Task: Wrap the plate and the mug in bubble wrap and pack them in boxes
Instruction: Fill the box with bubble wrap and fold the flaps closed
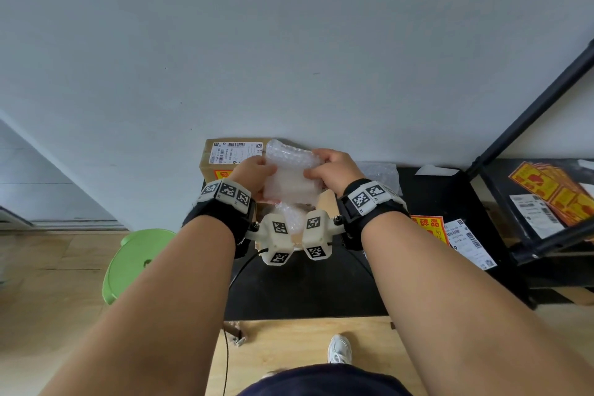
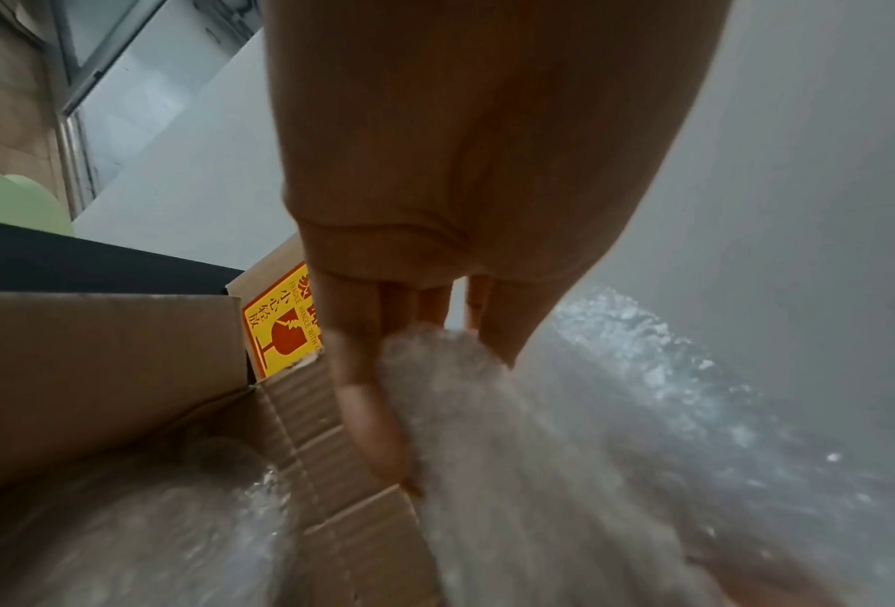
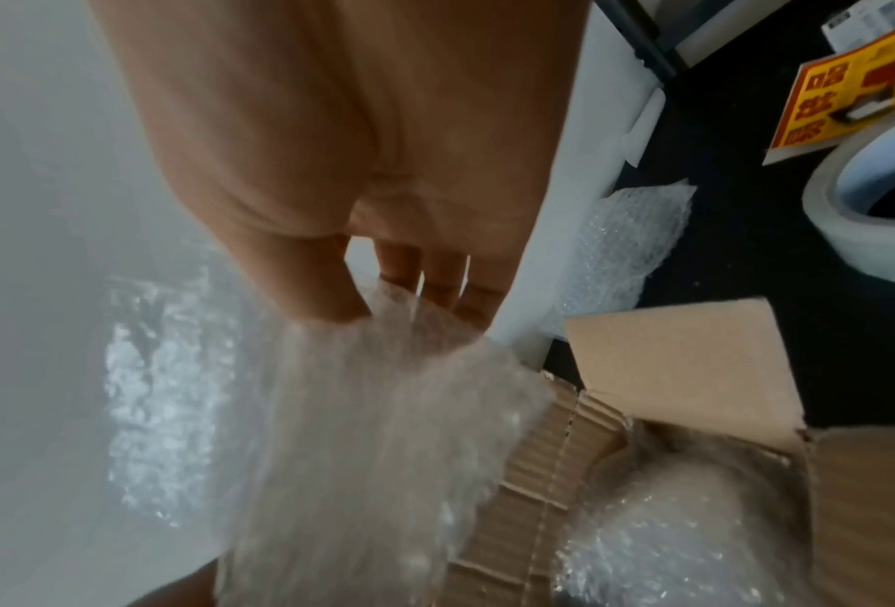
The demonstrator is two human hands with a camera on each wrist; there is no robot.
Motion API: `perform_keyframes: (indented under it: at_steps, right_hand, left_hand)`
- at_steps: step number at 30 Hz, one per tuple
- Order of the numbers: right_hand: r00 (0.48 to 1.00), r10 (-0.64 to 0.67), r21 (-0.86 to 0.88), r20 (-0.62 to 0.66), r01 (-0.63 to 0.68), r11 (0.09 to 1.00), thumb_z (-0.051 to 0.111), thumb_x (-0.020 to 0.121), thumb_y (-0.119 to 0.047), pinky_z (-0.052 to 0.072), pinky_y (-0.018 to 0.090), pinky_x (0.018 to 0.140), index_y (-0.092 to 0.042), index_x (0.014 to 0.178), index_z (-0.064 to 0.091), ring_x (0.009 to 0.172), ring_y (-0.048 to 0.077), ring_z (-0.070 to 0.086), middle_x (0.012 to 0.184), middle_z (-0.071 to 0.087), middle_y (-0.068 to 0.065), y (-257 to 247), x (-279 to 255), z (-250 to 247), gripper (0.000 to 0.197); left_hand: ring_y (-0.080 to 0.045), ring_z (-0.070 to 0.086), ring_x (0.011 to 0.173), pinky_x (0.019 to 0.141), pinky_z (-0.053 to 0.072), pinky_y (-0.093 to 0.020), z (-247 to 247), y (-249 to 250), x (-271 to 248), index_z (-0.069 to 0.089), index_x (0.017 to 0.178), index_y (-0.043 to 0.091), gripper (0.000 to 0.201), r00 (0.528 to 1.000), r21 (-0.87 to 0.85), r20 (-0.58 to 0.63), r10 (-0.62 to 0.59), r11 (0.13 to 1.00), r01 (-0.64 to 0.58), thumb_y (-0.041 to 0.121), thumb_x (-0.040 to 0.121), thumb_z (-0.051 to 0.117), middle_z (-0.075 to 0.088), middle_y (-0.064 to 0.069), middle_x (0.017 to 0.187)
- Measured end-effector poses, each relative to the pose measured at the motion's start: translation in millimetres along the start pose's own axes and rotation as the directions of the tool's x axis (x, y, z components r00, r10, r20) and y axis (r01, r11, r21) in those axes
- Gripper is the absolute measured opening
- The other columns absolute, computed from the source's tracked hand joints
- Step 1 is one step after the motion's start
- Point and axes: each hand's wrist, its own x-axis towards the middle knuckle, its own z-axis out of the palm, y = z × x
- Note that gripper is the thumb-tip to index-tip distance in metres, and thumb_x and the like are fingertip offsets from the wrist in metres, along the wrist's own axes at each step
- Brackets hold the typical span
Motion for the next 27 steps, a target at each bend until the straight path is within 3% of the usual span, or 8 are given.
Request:
perform_keyframes:
  at_steps: [2,5,9,12,14,18,21,27]
  right_hand:
    - [0.998,-0.057,-0.032,0.013,0.058,0.998,0.061,0.082,0.008,0.051,0.028,0.074,-0.021,0.096,0.071,0.092,0.017,0.060,0.092,0.065,-0.008,-2,-2,3,0.034]
    - [0.992,-0.128,-0.146,0.005,0.127,0.981,0.044,0.086,0.010,0.045,0.018,0.069,-0.019,0.081,0.073,0.089,0.013,0.059,0.086,0.067,-0.006,-2,-3,9,0.041]
    - [0.965,-0.260,-0.354,0.019,0.250,0.901,0.047,0.084,0.011,0.040,0.024,0.086,-0.016,0.083,0.078,0.092,0.014,0.052,0.097,0.059,0.001,1,0,20,0.041]
    - [0.954,-0.270,-0.456,0.129,0.299,0.838,0.049,0.086,0.008,0.039,0.025,0.088,-0.016,0.089,0.079,0.099,0.020,0.054,0.109,0.059,0.009,2,-1,24,0.038]
    - [0.964,-0.195,-0.461,0.179,0.258,0.849,0.045,0.085,0.009,0.041,0.025,0.087,-0.020,0.094,0.078,0.104,0.017,0.055,0.120,0.061,0.007,-2,-5,24,0.044]
    - [0.985,-0.032,-0.293,0.167,0.081,0.953,0.042,0.085,0.004,0.047,0.021,0.079,-0.017,0.101,0.075,0.090,0.010,0.058,0.102,0.067,-0.002,-9,-5,25,0.042]
    - [0.988,0.080,-0.105,0.134,-0.067,0.992,0.053,0.089,-0.008,0.050,0.032,0.086,-0.010,0.111,0.069,0.093,0.018,0.059,0.107,0.066,0.010,-7,-2,27,0.027]
    - [0.977,0.095,-0.403,0.191,-0.010,0.915,0.076,0.079,-0.031,0.051,0.032,0.074,-0.014,0.105,0.069,0.091,0.020,0.063,0.099,0.067,0.003,12,0,39,0.032]
  left_hand:
    - [-0.035,0.064,0.095,0.067,0.060,-0.048,5,1,-2,0.052,0.111,0.003,0.015,0.998,-0.132,0.016,-0.068,0.989,0.069,0.012,0.099,0.048,0.058,-0.016,0.108]
    - [-0.038,0.062,0.093,0.083,0.054,-0.053,5,6,-6,0.050,0.099,-0.002,0.019,0.990,-0.329,-0.018,-0.141,0.936,0.128,0.012,0.101,0.037,0.061,-0.019,0.098]
    - [-0.032,0.064,0.087,0.073,0.056,-0.043,-1,3,-8,0.055,0.105,0.007,0.045,0.989,-0.318,0.058,-0.137,0.936,0.149,0.050,0.091,0.056,0.062,-0.015,0.093]
    - [-0.029,0.060,0.079,0.084,0.055,-0.042,1,1,-10,0.054,0.096,0.005,0.014,0.985,-0.223,0.002,-0.175,0.960,0.171,0.016,0.089,0.060,0.056,-0.014,0.088]
    - [-0.033,0.060,0.093,0.091,0.054,-0.045,-2,-2,-4,0.051,0.112,0.001,0.026,0.980,-0.174,-0.101,-0.172,0.973,0.153,0.001,0.086,0.056,0.054,-0.017,0.101]
    - [-0.030,0.056,0.106,0.083,0.056,-0.041,-11,-13,9,0.051,0.131,0.004,0.049,0.993,-0.091,-0.097,-0.066,0.994,0.057,-0.003,0.084,0.062,0.054,-0.020,0.127]
    - [-0.029,0.054,0.114,0.085,0.054,-0.039,-15,-21,11,0.047,0.136,0.009,0.060,0.999,-0.074,-0.040,-0.016,0.997,0.013,-0.007,0.082,0.066,0.054,-0.013,0.126]
    - [-0.028,0.060,0.109,0.093,0.053,-0.044,-16,-41,12,0.058,0.118,0.013,0.043,0.998,-0.120,0.004,0.066,0.991,-0.065,-0.004,0.079,0.069,0.059,-0.012,0.119]
